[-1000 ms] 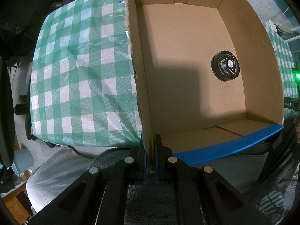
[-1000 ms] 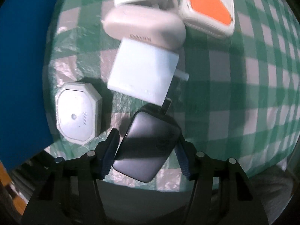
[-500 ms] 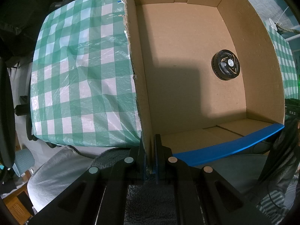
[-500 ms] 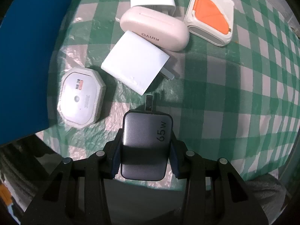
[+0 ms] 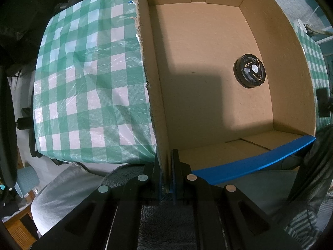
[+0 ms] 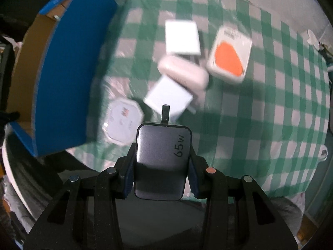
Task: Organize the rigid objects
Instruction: 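Lift the grey charger with the right gripper and lower it into the box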
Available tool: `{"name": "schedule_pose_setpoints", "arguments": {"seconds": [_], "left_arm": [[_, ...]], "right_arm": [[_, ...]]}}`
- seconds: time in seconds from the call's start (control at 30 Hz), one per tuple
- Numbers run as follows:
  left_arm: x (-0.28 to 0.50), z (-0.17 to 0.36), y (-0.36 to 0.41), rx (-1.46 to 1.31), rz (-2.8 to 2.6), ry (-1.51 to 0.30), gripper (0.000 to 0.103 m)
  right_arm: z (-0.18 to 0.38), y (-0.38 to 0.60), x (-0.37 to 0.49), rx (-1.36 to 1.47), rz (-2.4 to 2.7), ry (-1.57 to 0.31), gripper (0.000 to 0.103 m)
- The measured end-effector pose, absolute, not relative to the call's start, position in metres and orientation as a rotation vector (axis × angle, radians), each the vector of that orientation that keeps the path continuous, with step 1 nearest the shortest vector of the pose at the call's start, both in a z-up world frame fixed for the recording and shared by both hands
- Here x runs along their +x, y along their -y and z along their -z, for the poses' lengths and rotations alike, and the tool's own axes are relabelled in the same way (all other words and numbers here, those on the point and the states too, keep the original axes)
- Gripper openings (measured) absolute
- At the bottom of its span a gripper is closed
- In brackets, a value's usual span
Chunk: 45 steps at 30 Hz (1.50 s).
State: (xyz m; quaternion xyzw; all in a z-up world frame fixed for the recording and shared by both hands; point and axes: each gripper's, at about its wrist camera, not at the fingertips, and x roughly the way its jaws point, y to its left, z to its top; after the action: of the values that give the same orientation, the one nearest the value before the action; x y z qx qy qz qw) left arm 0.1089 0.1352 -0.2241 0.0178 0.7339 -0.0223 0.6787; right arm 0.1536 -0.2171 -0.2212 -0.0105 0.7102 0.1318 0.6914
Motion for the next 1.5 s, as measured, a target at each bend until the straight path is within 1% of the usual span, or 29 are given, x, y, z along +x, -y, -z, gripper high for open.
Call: {"name": "schedule_pose_setpoints", "arguments": {"seconds": [0.3,0.4,0.53,0.83,1.03,1.27,1.5], "left_arm": [[0.109,0.224,-0.134,0.045,0.055,-1.651,0.006],[0.109,0.224,-0.135,0.043,0.060,-1.652,0.006],[0.109,0.224,-0.137,0.043,0.062,-1.652,0.006],[0.108,0.224,-0.137,0.051,0.064,-1.652,0.006],[0.108,0.224,-0.136,0.051,0.064,-1.653,0.006],[0.107,0.223,-0.134,0.060,0.067,-1.654,0.006],[0.106,0.222,-0.133,0.071,0.068,-1.652,0.006]], "right_arm": [[0.161,0.168,0.196,-0.077,-0.395,-1.512,0.042],[0.153,0.144,0.201,-0.118,-0.421,-1.500,0.042],[0.165,0.117,0.216,-0.157,-0.440,-1.500,0.042],[0.161,0.068,0.225,-0.188,-0.504,-1.487,0.042],[0.172,0.040,0.227,-0.236,-0.543,-1.498,0.042],[0.193,0.029,0.236,-0.246,-0.539,-1.524,0.040],[0.199,0.024,0.234,-0.291,-0.516,-1.518,0.041]]}}
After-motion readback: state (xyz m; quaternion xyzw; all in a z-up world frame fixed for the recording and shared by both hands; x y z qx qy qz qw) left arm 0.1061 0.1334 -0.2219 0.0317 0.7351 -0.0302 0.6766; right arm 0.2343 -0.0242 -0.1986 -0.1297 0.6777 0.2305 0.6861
